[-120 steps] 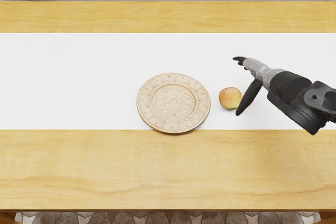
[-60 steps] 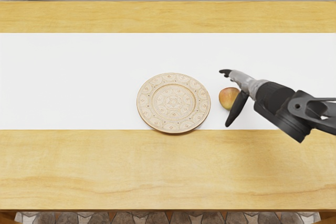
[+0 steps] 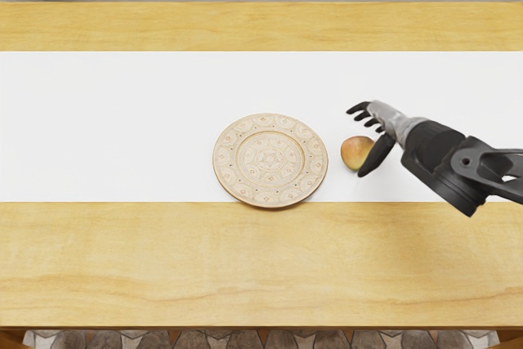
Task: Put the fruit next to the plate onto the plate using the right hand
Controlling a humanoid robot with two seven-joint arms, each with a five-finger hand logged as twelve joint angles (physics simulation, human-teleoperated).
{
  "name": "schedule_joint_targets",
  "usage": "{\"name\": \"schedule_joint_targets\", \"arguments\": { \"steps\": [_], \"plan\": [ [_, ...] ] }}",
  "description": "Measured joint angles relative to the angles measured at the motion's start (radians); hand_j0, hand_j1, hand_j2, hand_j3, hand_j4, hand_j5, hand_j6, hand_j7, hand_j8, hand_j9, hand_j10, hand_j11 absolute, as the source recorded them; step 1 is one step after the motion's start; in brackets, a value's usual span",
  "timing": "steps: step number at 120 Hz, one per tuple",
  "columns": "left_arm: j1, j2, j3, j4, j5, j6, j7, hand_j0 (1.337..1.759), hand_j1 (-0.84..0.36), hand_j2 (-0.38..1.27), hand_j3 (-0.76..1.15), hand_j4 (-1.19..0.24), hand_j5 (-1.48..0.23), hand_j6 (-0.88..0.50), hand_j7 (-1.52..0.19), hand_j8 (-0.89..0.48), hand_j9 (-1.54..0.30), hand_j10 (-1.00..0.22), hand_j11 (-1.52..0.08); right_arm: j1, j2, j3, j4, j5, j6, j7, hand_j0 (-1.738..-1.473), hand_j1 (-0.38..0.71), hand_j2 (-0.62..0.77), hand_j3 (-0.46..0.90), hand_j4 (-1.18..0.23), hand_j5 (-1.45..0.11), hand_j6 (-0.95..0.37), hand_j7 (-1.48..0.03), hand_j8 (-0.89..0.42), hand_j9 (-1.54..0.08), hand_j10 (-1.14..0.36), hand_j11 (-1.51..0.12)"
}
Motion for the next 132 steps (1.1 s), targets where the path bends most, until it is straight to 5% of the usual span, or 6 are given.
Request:
{"name": "schedule_joint_targets", "arguments": {
  "steps": [132],
  "plan": [
    [0.000, 0.000, 0.000, 0.000, 0.000, 0.000, 0.000, 1.658, 0.06, 0.05, 0.00, -0.25, -0.32, -0.25, -0.32, -0.25, -0.32, -0.25, -0.32, -0.067, 0.068, -0.003, -0.082, -0.039, -0.059, 0.000, -1.658, 0.03, -0.06, 0.00, -0.32, -0.42, -0.32, -0.42, -0.32, -0.42, -0.32, -0.42]
  ]
}}
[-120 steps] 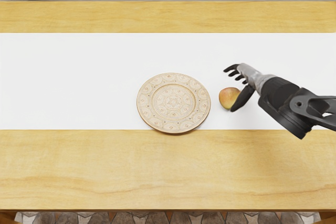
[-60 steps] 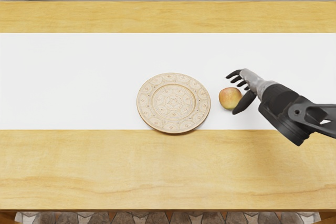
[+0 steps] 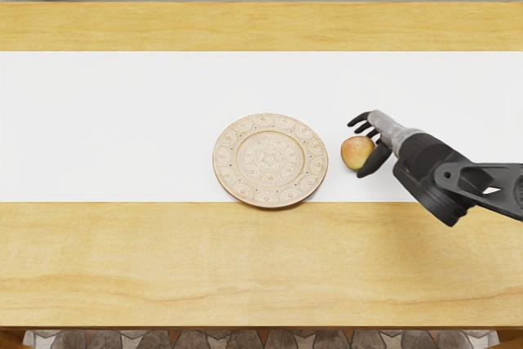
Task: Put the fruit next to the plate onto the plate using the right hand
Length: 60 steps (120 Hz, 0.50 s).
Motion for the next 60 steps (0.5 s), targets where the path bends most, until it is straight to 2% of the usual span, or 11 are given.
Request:
{"name": "schedule_joint_targets", "arguments": {
  "steps": [30, 42, 60],
  "plan": [
    [0.000, 0.000, 0.000, 0.000, 0.000, 0.000, 0.000, 1.658, 0.06, 0.05, 0.00, -0.25, -0.32, -0.25, -0.32, -0.25, -0.32, -0.25, -0.32, 0.000, 0.003, 0.000, -0.002, 0.000, 0.000, 0.000, -1.658, 0.11, -0.07, 0.00, -0.38, -0.50, -0.39, -0.50, -0.39, -0.50, -0.38, -0.50],
    [0.000, 0.000, 0.000, 0.000, 0.000, 0.000, 0.000, 1.658, 0.06, 0.05, 0.00, -0.25, -0.32, -0.25, -0.32, -0.25, -0.32, -0.25, -0.32, -0.001, 0.003, 0.001, -0.002, 0.001, 0.001, 0.000, -1.658, 0.15, -0.01, 0.00, -0.43, -0.56, -0.43, -0.56, -0.34, -0.56, -0.43, -0.56],
    [0.000, 0.000, 0.000, 0.000, 0.000, 0.000, 0.000, 1.658, 0.06, 0.05, 0.00, -0.25, -0.32, -0.25, -0.32, -0.25, -0.32, -0.25, -0.32, -0.001, 0.002, 0.000, -0.002, 0.002, 0.003, 0.000, -1.657, 0.21, 0.15, 0.00, -0.54, -0.71, -0.40, -0.70, -0.31, -0.71, -0.54, -0.71]
  ]
}}
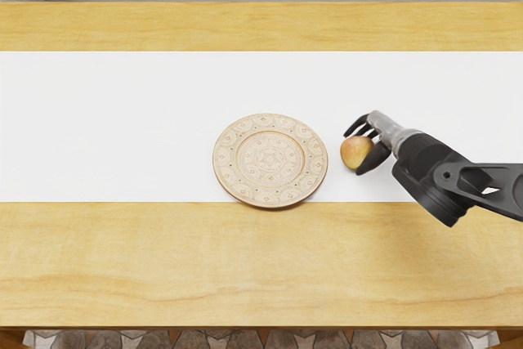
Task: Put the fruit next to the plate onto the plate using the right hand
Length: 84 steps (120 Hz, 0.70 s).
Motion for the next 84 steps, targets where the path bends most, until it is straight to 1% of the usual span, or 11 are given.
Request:
{"name": "schedule_joint_targets", "arguments": {
  "steps": [14, 19, 29, 32, 33, 34, 35, 47, 56, 68, 84],
  "plan": [
    [0.000, 0.000, 0.000, 0.000, 0.000, 0.000, 0.000, 1.658, 0.06, 0.05, 0.00, -0.25, -0.32, -0.25, -0.32, -0.25, -0.32, -0.25, -0.32, 0.002, -0.001, 0.000, 0.000, -0.001, 0.006, 0.001, -1.655, 0.23, 0.39, 0.00, -0.66, -0.86, -0.44, -0.87, -0.36, -0.88, -0.67, -0.88],
    [0.000, 0.000, 0.000, 0.000, 0.000, 0.000, 0.000, 1.658, 0.06, 0.05, 0.00, -0.25, -0.32, -0.25, -0.32, -0.25, -0.32, -0.25, -0.32, 0.002, -0.001, 0.000, 0.000, 0.000, 0.008, 0.001, -1.654, 0.21, 0.44, 0.00, -0.68, -0.90, -0.45, -0.92, -0.39, -0.93, -0.70, -0.93],
    [0.000, 0.000, 0.000, 0.000, 0.000, 0.000, 0.000, 1.658, 0.06, 0.05, 0.00, -0.25, -0.32, -0.25, -0.32, -0.25, -0.32, -0.25, -0.32, 0.005, -0.003, 0.000, 0.001, 0.005, 0.013, 0.002, -1.654, 0.20, 0.46, 0.00, -0.68, -0.98, -0.45, -0.99, -0.40, -1.00, -0.73, -1.01],
    [0.000, 0.000, 0.000, 0.000, 0.000, 0.000, 0.000, 1.658, 0.06, 0.05, 0.00, -0.25, -0.32, -0.25, -0.32, -0.25, -0.32, -0.25, -0.32, 0.006, -0.004, 0.001, 0.001, 0.008, 0.015, 0.002, -1.654, 0.20, 0.47, 0.00, -0.67, -1.01, -0.44, -1.01, -0.39, -1.03, -0.73, -1.04],
    [0.000, 0.000, 0.000, 0.000, 0.000, 0.000, 0.000, 1.658, 0.06, 0.05, 0.00, -0.25, -0.32, -0.25, -0.32, -0.25, -0.32, -0.25, -0.32, 0.007, -0.004, 0.002, 0.001, 0.010, 0.016, 0.002, -1.654, 0.20, 0.46, 0.00, -0.70, -1.02, -0.44, -1.01, -0.38, -1.04, -0.73, -1.05],
    [0.000, 0.000, 0.000, 0.000, 0.000, 0.000, 0.000, 1.658, 0.06, 0.05, 0.00, -0.25, -0.32, -0.25, -0.32, -0.25, -0.32, -0.25, -0.32, 0.007, -0.005, 0.002, 0.001, 0.011, 0.018, 0.002, -1.654, 0.19, 0.47, 0.00, -0.67, -1.02, -0.43, -1.02, -0.37, -1.04, -0.72, -1.05],
    [0.000, 0.000, 0.000, 0.000, 0.000, 0.000, 0.000, 1.658, 0.06, 0.05, 0.00, -0.25, -0.32, -0.25, -0.32, -0.25, -0.32, -0.25, -0.32, 0.008, -0.005, 0.002, 0.001, 0.012, 0.018, 0.002, -1.654, 0.19, 0.47, 0.00, -0.71, -1.03, -0.43, -1.02, -0.37, -1.05, -0.72, -1.06],
    [0.000, 0.000, 0.000, 0.000, 0.000, 0.000, 0.000, 1.658, 0.06, 0.05, 0.00, -0.25, -0.32, -0.25, -0.32, -0.25, -0.32, -0.25, -0.32, 0.019, -0.016, 0.038, 0.004, 0.023, 0.057, 0.001, -1.655, 0.21, 0.50, 0.00, -0.66, -1.11, -0.42, -1.07, -0.33, -1.09, -0.70, -1.11],
    [0.000, 0.000, 0.000, 0.000, 0.000, 0.000, 0.000, 1.658, 0.06, 0.05, 0.00, -0.25, -0.32, -0.25, -0.32, -0.25, -0.32, -0.25, -0.32, 0.022, -0.032, 0.075, 0.013, 0.040, 0.094, 0.001, -1.655, 0.25, 0.57, 0.00, -0.63, -1.14, -0.39, -1.09, -0.31, -1.12, -0.68, -1.13],
    [0.000, 0.000, 0.000, 0.000, 0.000, 0.000, 0.000, 1.658, 0.06, 0.05, 0.00, -0.25, -0.32, -0.25, -0.32, -0.25, -0.32, -0.25, -0.32, 0.025, -0.054, 0.142, 0.036, 0.076, 0.154, 0.000, -1.655, 0.25, 0.54, 0.00, -0.60, -1.17, -0.37, -1.11, -0.29, -1.13, -0.68, -1.15],
    [0.000, 0.000, 0.000, 0.000, 0.000, 0.000, 0.000, 1.658, 0.06, 0.05, 0.00, -0.25, -0.32, -0.25, -0.32, -0.25, -0.32, -0.25, -0.32, 0.028, -0.053, 0.222, 0.056, 0.125, 0.227, 0.000, -1.656, 0.26, 0.53, 0.00, -0.57, -1.20, -0.35, -1.12, -0.26, -1.14, -0.67, -1.16]
  ]
}}
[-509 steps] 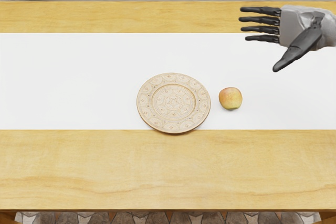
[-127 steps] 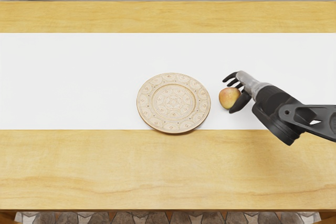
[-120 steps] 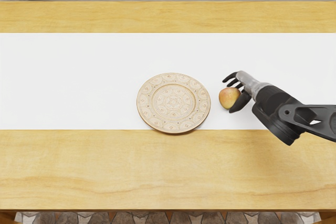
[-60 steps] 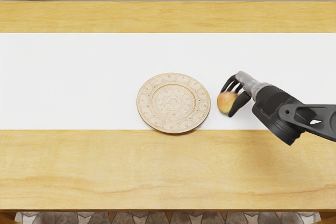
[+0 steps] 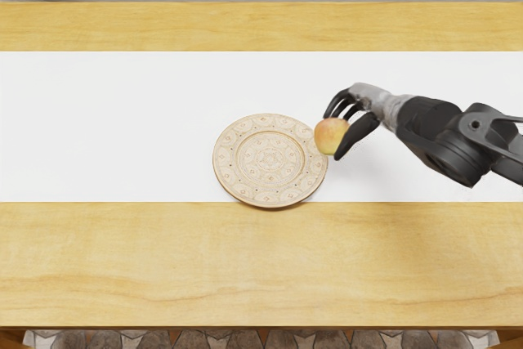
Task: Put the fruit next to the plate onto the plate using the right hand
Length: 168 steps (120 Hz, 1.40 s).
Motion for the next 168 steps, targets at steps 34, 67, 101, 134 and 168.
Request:
{"name": "schedule_joint_targets", "arguments": {
  "steps": [34, 67, 101, 134, 168],
  "plan": [
    [0.000, 0.000, 0.000, 0.000, 0.000, 0.000, 0.000, 1.658, 0.06, 0.05, 0.00, -0.25, -0.32, -0.25, -0.32, -0.25, -0.32, -0.25, -0.32, 0.014, 0.077, 0.056, 0.014, 0.044, 0.041, 0.001, -1.658, 0.29, 0.60, 0.00, -0.56, -1.21, -0.34, -1.13, -0.28, -1.19, -0.70, -1.20],
    [0.000, 0.000, 0.000, 0.000, 0.000, 0.000, 0.000, 1.658, 0.06, 0.05, 0.00, -0.25, -0.32, -0.25, -0.32, -0.25, -0.32, -0.25, -0.32, 0.012, 0.091, 0.076, 0.012, 0.057, 0.036, 0.000, -1.658, 0.15, 0.21, 0.00, -0.45, -0.75, -0.36, -0.72, -0.30, -0.74, -0.52, -0.75],
    [0.000, 0.000, 0.000, 0.000, 0.000, 0.000, 0.000, 1.658, 0.06, 0.05, 0.00, -0.25, -0.32, -0.25, -0.32, -0.25, -0.32, -0.25, -0.32, 0.006, 0.092, 0.104, 0.010, 0.059, 0.037, 0.000, -1.658, -0.14, 0.04, 0.00, -0.18, -0.28, -0.16, -0.27, -0.15, -0.28, -0.20, -0.28],
    [0.000, 0.000, 0.000, 0.000, 0.000, 0.000, 0.000, 1.658, 0.06, 0.05, 0.00, -0.25, -0.32, -0.25, -0.32, -0.25, -0.32, -0.25, -0.32, -0.294, 0.008, 0.640, -0.032, 0.264, 0.488, 0.000, -1.658, -0.26, 0.00, 0.00, -0.08, -0.11, -0.07, -0.11, -0.07, -0.11, -0.08, -0.11],
    [0.000, 0.000, 0.000, 0.000, 0.000, 0.000, 0.000, 1.658, 0.06, 0.05, 0.00, -0.25, -0.32, -0.25, -0.32, -0.25, -0.32, -0.25, -0.32, -0.550, -0.073, 0.949, -0.177, 0.630, 0.867, 0.000, -1.658, -0.29, 0.00, 0.00, -0.05, -0.07, -0.05, -0.07, -0.05, -0.07, -0.05, -0.07]
  ]
}}
